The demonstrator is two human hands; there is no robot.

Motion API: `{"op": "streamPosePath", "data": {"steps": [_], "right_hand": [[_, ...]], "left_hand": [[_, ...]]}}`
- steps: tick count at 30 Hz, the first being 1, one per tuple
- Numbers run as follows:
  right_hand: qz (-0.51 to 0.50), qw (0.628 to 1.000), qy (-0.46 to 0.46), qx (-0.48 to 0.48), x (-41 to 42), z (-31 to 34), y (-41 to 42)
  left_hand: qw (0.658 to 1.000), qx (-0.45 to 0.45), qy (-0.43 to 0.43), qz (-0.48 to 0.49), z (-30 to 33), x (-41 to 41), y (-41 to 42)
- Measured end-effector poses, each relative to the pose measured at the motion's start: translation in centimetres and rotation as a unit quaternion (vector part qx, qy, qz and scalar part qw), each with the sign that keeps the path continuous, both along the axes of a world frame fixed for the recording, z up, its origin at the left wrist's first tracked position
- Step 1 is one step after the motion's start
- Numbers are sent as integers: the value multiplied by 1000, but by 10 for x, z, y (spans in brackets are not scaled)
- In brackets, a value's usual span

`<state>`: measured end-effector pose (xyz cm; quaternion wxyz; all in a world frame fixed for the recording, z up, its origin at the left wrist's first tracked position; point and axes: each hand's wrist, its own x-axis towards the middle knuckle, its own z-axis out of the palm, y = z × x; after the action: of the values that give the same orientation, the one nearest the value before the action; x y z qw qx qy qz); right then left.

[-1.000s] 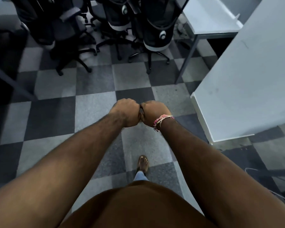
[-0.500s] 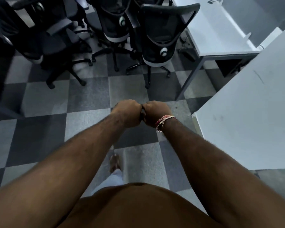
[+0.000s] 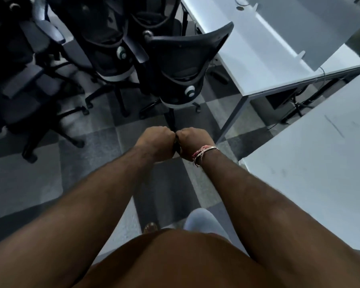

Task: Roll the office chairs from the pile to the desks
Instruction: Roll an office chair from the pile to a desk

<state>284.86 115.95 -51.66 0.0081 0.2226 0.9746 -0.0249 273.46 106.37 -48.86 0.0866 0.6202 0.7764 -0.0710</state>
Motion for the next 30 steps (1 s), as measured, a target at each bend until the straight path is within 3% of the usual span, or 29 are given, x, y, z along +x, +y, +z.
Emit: {"op": "streamPosePath", "data": {"steps": [8,13,18,24,27,30], "right_hand": [[2,1000,7,11,-62,-21,157],[6,1000,19,22,-95,0,273],[14,996,78,50,-131,24,367],[1,989,138,51,-189,17,441],[12,991,130,34,-215,3,468],[30,998,61,6,-239,-10,485]], "left_hand": [[1000,-2,18,-7,-20,-62,160],[1000,23,19,7,1,-90,271],[997,77,-1,27,17,-128,361],[990,128,64,4,13,-184,438],[993,117,27,13,0,-212,464],[996,82,-24,40,-18,-232,482]]}}
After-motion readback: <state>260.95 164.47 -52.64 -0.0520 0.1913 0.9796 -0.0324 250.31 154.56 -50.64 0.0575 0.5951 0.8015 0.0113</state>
